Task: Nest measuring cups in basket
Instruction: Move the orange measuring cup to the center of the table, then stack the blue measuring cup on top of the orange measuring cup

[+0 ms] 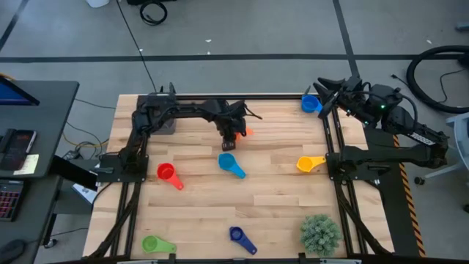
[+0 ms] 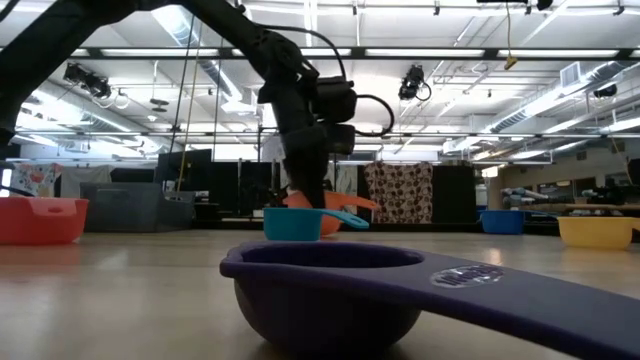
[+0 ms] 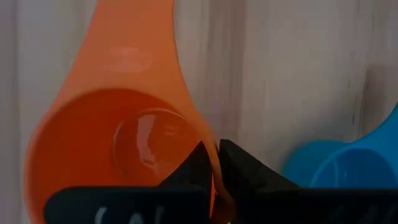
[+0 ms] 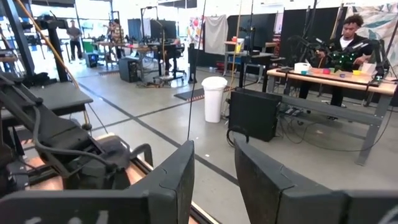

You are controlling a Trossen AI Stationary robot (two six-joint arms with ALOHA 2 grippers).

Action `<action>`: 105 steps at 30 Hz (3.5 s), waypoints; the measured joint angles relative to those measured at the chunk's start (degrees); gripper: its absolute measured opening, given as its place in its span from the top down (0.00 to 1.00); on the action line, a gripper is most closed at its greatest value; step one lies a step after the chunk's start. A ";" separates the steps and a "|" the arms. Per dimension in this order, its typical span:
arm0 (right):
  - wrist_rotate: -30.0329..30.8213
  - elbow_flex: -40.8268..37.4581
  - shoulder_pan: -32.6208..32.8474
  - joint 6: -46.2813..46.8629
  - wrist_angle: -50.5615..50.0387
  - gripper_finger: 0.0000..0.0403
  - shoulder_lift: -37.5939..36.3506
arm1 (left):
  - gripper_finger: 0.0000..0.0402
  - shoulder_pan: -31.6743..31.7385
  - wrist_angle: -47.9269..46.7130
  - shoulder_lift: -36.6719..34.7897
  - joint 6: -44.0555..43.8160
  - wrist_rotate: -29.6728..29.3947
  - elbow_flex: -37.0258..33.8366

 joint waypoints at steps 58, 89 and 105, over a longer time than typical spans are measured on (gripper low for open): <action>-6.58 0.00 -12.94 12.23 -24.69 0.64 6.90 | 0.69 2.11 -29.56 -4.67 -16.34 -2.73 41.81; -22.13 0.02 -41.72 9.14 -25.08 0.64 46.01 | 0.69 4.46 -28.96 -15.94 -23.40 -9.83 40.70; -16.49 0.32 -42.96 2.52 -22.01 0.64 57.84 | 0.69 4.46 -28.90 -15.93 -23.42 -9.83 40.70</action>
